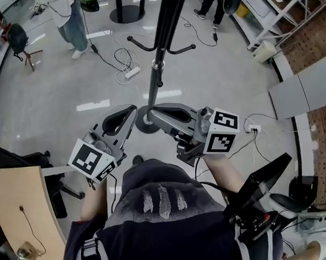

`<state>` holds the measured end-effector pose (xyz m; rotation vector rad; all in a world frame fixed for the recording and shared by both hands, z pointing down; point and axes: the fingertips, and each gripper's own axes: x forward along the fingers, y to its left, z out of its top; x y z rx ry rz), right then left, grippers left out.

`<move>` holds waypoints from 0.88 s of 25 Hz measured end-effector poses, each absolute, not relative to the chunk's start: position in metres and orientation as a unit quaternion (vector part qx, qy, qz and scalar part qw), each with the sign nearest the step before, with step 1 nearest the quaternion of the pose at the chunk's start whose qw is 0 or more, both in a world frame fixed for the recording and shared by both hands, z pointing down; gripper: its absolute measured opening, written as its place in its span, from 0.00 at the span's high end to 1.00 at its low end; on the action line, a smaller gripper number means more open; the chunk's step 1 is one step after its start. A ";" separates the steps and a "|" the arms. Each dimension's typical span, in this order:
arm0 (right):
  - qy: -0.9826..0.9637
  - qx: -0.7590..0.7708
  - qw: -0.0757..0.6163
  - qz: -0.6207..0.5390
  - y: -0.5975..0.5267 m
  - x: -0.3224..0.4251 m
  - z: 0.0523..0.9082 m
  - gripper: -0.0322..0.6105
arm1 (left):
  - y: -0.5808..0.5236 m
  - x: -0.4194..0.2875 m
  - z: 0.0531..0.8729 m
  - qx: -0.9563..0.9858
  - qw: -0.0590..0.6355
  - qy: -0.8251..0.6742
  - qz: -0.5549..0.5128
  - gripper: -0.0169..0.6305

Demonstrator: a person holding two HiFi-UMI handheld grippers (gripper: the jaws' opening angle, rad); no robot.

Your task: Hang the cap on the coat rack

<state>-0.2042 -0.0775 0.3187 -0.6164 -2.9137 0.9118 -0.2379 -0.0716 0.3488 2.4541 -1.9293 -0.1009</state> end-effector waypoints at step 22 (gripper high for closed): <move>-0.937 -0.171 -0.003 0.305 -0.142 0.015 0.350 0.95 | -0.141 -0.013 0.364 0.809 0.069 -0.583 0.042 0.96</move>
